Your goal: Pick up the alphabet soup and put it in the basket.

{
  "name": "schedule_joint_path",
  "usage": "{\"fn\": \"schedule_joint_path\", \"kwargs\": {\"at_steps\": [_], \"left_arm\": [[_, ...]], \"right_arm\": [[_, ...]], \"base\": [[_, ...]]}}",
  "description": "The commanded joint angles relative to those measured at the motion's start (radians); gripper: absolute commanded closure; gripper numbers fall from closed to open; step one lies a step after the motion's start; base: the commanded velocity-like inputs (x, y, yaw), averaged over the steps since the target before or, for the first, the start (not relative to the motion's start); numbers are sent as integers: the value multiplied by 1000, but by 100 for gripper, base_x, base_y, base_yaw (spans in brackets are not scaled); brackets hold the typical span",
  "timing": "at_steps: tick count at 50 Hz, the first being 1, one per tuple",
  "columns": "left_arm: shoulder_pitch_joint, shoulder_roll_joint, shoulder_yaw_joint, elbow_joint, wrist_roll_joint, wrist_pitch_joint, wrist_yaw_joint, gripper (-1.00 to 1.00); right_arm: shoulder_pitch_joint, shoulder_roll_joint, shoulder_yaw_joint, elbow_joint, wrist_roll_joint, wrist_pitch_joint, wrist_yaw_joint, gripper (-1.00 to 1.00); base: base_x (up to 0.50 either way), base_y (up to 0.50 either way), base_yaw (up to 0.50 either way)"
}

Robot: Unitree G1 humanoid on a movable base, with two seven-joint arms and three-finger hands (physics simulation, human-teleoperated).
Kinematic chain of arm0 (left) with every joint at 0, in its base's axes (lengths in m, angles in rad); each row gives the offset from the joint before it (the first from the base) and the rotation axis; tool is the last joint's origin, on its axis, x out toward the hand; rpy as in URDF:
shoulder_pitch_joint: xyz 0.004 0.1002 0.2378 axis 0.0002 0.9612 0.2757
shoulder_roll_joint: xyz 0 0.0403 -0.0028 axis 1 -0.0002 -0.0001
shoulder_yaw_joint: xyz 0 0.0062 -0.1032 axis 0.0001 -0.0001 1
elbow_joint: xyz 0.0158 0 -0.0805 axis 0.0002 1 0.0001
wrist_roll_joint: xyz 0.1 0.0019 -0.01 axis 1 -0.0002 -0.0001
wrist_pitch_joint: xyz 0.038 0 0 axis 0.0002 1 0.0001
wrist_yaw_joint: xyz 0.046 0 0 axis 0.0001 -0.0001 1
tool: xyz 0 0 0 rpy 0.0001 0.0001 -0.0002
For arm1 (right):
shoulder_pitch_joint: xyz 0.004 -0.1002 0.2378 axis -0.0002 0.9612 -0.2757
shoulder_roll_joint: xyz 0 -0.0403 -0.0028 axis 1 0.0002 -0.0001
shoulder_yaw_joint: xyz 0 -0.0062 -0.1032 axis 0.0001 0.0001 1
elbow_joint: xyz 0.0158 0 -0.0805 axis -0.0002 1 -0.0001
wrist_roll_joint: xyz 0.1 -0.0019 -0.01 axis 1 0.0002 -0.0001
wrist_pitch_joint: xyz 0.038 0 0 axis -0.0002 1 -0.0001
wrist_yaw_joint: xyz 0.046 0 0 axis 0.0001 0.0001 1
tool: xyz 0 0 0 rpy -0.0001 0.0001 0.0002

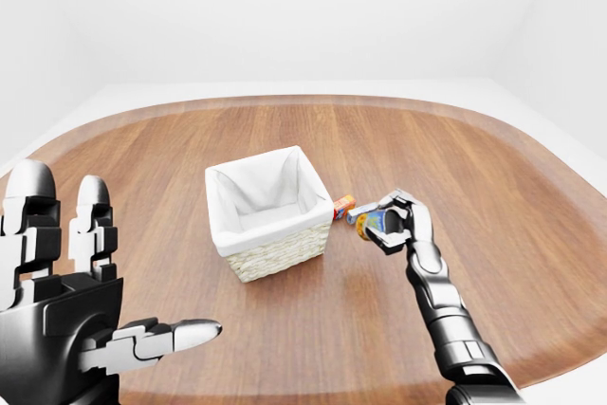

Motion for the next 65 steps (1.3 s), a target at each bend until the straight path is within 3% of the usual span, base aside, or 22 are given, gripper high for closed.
{"fn": "schedule_joint_path", "kwargs": {"at_steps": [1, 2, 5, 6, 27, 51, 65], "left_arm": [[-2, 0, 11, -7, -8, 0, -3, -100], [-2, 0, 12, -7, -8, 0, -3, -100], [-1, -3, 11, -10, -8, 0, -7, -100], [-1, -3, 11, -10, -8, 0, -8, -100], [13, -8, -8, -2, 1, 0, -16, -100], [11, -10, 6, -7, -12, 0, -24, -100], [15, -20, 27, -21, -27, 0, -39, -100]], "right_arm": [[38, 1, -7, -237, -40, 75, -5, 100], [40, 2, -8, -243, -41, 79, -5, 100], [40, 0, -13, -339, -42, 150, -5, 100], [38, 0, -14, -354, -42, 152, -5, 100], [-13, 14, 0, -622, -50, 152, -18, 100], [-195, 70, 78, -853, -78, 152, -63, 100], [-283, 132, 125, -762, -105, 152, -85, 100]], "base": [[0, 0, 0], [0, 0, 0], [0, 0, 0], [0, 0, 0], [0, 0, 0], [0, 0, 0], [0, 0, 0]]}}
